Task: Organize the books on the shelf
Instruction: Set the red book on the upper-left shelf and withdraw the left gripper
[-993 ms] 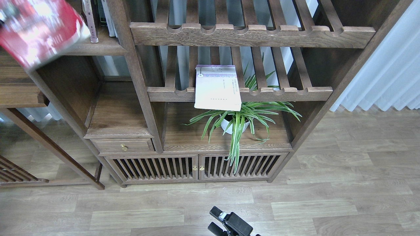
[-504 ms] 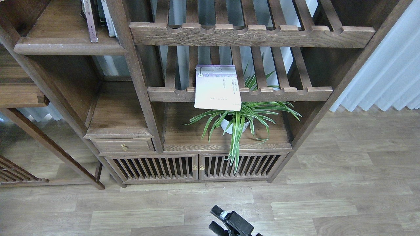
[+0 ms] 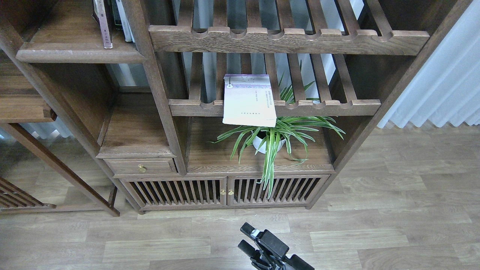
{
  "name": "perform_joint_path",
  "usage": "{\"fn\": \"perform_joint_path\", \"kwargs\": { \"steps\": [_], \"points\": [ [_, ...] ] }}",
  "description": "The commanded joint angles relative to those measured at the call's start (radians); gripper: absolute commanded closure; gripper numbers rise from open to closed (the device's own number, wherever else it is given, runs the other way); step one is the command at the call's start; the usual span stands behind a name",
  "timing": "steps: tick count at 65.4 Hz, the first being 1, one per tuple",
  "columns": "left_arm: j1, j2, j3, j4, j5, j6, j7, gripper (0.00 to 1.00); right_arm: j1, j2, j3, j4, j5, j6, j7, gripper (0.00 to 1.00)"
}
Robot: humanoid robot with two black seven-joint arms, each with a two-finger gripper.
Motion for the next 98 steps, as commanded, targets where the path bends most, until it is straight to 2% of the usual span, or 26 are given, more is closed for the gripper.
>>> {"fn": "perform_joint_path", "kwargs": {
  "steps": [1,5,9,19,32,47,48,49,50,56,57,61,67,71,78,86,91,94,97,98],
  "points": [
    [-0.047,-0.081,0.000,0.095,0.070,0.000,-0.021,0.97,0.043,0.000,0.017,0.000,0.000,0.000,0.076,0.02],
    [-0.056,-0.120,-0.002,0.155,0.109,0.000,-0.046,0.98,0.061,0.000,0.020,0.000,0.002,0.000,0.101,0.02],
    [-0.064,-0.133,0.000,0.201,0.146,0.000,-0.093,0.98,0.078,0.000,0.018,0.002,0.008,0.000,0.113,0.02],
    [-0.067,-0.130,0.012,0.247,0.213,0.000,-0.189,0.98,0.094,0.000,0.015,0.003,0.025,0.000,0.113,0.02],
    [-0.069,-0.212,0.084,0.313,0.228,0.000,-0.371,0.93,0.107,0.000,0.005,0.003,0.037,0.000,0.113,0.02],
    [-0.063,-0.304,0.113,0.398,0.227,0.000,-0.489,0.89,0.107,0.000,-0.002,0.005,0.057,0.000,0.113,0.02],
    [-0.061,-0.323,0.123,0.421,0.227,0.004,-0.512,0.79,0.106,0.000,-0.003,0.006,0.059,0.000,0.113,0.02],
    [-0.060,-0.325,0.123,0.422,0.227,0.010,-0.514,0.76,0.106,0.000,-0.003,0.008,0.057,0.000,0.113,0.02],
    [-0.058,-0.334,0.127,0.425,0.227,0.028,-0.518,0.68,0.106,0.000,-0.003,0.008,0.059,0.000,0.113,0.02],
    [-0.050,-0.360,0.135,0.422,0.221,0.103,-0.535,0.47,0.103,0.000,-0.006,0.009,0.059,0.000,0.113,0.02],
    [-0.046,-0.368,0.135,0.420,0.216,0.122,-0.550,0.37,0.100,0.000,-0.006,0.009,0.059,0.000,0.115,0.02],
    [-0.035,-0.388,0.135,0.418,0.216,0.154,-0.587,0.18,0.097,0.000,-0.005,0.009,0.059,0.000,0.116,0.02],
    [-0.023,-0.393,0.127,0.402,0.215,0.157,-0.652,0.01,0.095,0.000,-0.006,0.009,0.062,0.000,0.124,0.02],
    [-0.015,-0.388,0.117,0.368,0.213,0.156,-0.682,0.00,0.094,0.000,-0.006,0.009,0.063,0.000,0.124,0.02],
    [-0.007,-0.364,0.094,0.279,0.213,0.154,-0.690,0.00,0.094,0.000,-0.006,0.009,0.063,0.000,0.124,0.02],
    [0.031,-0.258,0.074,0.095,0.202,0.163,-0.666,0.00,0.094,0.000,-0.005,0.009,0.065,0.000,0.124,0.02],
    [0.074,-0.155,0.072,-0.015,0.189,0.173,-0.618,0.00,0.094,0.000,-0.005,0.009,0.065,0.000,0.124,0.02],
    [0.130,-0.049,0.074,-0.097,0.158,0.170,-0.566,0.00,0.094,0.000,-0.003,0.009,0.065,0.000,0.130,0.02],
    [0.166,0.006,0.074,-0.144,0.135,0.165,-0.552,0.00,0.094,0.000,-0.003,0.009,0.065,0.000,0.133,0.02],
    [0.236,0.090,0.072,-0.243,0.074,0.159,-0.549,0.00,0.094,0.000,-0.005,0.006,0.065,0.000,0.141,0.02]
  ]
}}
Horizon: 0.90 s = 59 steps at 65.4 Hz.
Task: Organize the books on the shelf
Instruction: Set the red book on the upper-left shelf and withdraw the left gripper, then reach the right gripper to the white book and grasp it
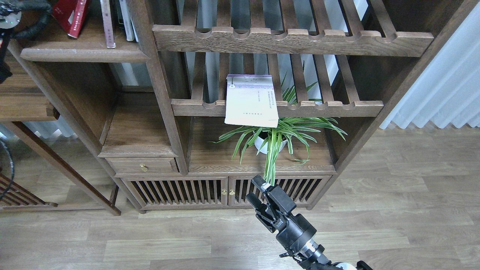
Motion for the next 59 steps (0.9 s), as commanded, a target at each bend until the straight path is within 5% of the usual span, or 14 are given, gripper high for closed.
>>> {"fn": "perform_joint_path", "kwargs": {
  "steps": [1,14,25,36,59],
  "points": [
    [0.134,0.181,-0.002,-0.192,-0.106,-0.011,0.033,0.00,0.000,0.000,-0.001,-0.003,-0.002,0.000,0.013,0.02],
    [0.418,0.336,-0.080,-0.529,-0.336,-0.089,0.022,0.00,0.002,0.000,-0.001,-0.006,0.000,0.000,0.048,0.02],
    [0.621,0.337,-0.145,-0.619,-0.351,-0.169,0.036,0.00,0.002,0.000,0.008,-0.008,-0.003,0.000,0.059,0.02],
    [0.782,0.331,-0.153,-0.559,-0.434,-0.169,0.041,0.00,0.002,0.000,0.019,-0.057,-0.005,0.000,0.059,0.02],
    [0.885,0.189,-0.134,-0.323,-0.540,-0.169,0.048,0.00,0.034,0.000,0.054,-0.190,-0.006,0.000,0.065,0.01]
  ]
}}
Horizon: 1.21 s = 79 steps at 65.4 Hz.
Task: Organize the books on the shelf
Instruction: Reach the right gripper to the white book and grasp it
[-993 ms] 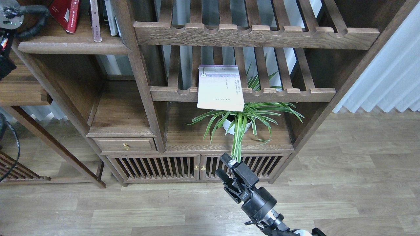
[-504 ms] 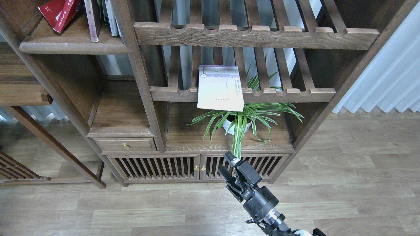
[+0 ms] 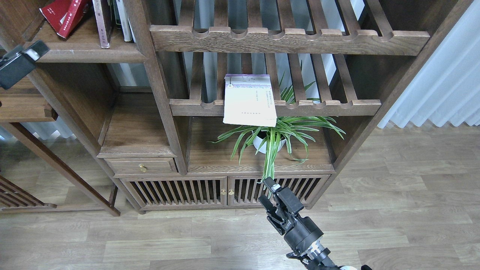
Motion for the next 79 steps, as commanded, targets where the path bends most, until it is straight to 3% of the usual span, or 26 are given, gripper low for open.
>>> {"fn": "perform_joint_path", "kwargs": {
  "steps": [1,16,20,27,32,41,62,70,79],
  "points": [
    [0.061,-0.071,-0.007,0.066,0.005,0.001,0.007,0.00,0.033,0.000,0.025,-0.031,-0.002,0.000,-0.001,0.01],
    [0.225,-0.148,-0.127,0.195,-0.005,0.001,0.008,0.00,0.217,0.000,0.011,-0.144,-0.003,0.000,0.009,0.01],
    [0.286,-0.148,-0.210,0.224,-0.006,0.001,0.008,0.00,0.281,0.000,0.006,-0.183,-0.003,-0.007,0.038,0.02],
    [0.372,-0.147,-0.326,0.292,-0.006,0.001,0.010,0.00,0.379,0.000,-0.041,-0.203,-0.002,-0.185,0.127,0.01],
    [0.426,-0.148,-0.394,0.323,-0.006,0.001,0.010,0.00,0.421,0.000,-0.095,-0.210,0.000,-0.200,0.167,0.01],
    [0.489,-0.150,-0.454,0.320,-0.008,0.001,0.010,0.00,0.488,0.000,-0.119,-0.209,0.011,-0.197,0.166,0.01],
    [0.497,-0.160,-0.481,0.312,-0.006,0.001,0.010,0.00,0.517,0.000,-0.199,-0.173,0.043,-0.157,0.164,0.02],
    [0.487,-0.162,-0.481,0.312,-0.006,0.001,0.013,0.00,0.603,0.000,-0.251,-0.216,0.118,-0.186,0.170,0.02],
    [0.483,-0.162,-0.483,0.312,-0.006,0.001,0.013,0.00,0.695,0.000,-0.267,-0.296,0.185,-0.297,0.172,0.02]
  ]
}}
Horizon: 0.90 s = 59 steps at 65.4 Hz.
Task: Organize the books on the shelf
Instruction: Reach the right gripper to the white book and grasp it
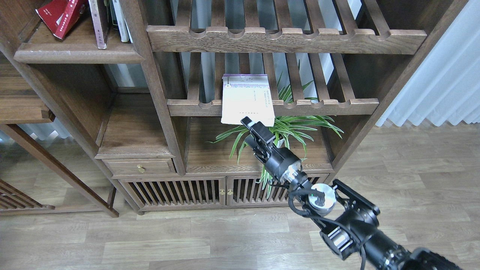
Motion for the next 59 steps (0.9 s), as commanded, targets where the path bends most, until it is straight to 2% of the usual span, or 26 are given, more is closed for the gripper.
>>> {"fn": "perform_joint_path", "kwargs": {
  "steps": [1,6,13,20,39,44,46,51,59],
  "points": [
    [-0.005,0.000,-0.001,0.000,0.000,0.000,0.000,0.00,0.072,0.000,-0.014,-0.062,0.051,-0.098,0.001,0.02],
    [-0.005,0.000,-0.004,0.002,0.000,0.000,0.000,0.00,0.083,0.000,-0.014,-0.072,0.054,-0.147,0.001,0.02],
    [-0.005,0.000,-0.012,0.003,0.000,0.000,0.000,0.00,0.101,0.000,-0.014,-0.072,0.074,-0.163,0.003,0.03],
    [-0.006,0.000,-0.012,0.003,0.000,0.000,0.000,0.00,0.110,0.000,-0.014,-0.072,0.097,-0.167,0.003,0.09],
    [-0.008,0.000,-0.015,0.009,0.000,0.000,0.000,0.00,0.117,0.000,-0.015,-0.072,0.151,-0.166,-0.007,0.43],
    [-0.008,0.000,-0.025,0.009,0.002,0.000,0.000,0.00,0.118,0.000,-0.015,-0.072,0.151,-0.164,-0.011,0.63],
    [-0.008,0.002,-0.029,0.009,0.000,0.000,0.000,0.00,0.118,0.000,-0.015,-0.072,0.151,-0.163,-0.011,0.69],
    [-0.008,0.002,-0.035,0.012,0.002,0.000,0.000,0.00,0.118,0.000,-0.015,-0.075,0.146,-0.158,-0.013,0.75],
    [-0.008,0.002,-0.038,0.014,0.000,0.000,0.000,0.00,0.118,0.000,-0.003,-0.079,0.142,-0.154,-0.010,0.77]
  ]
}}
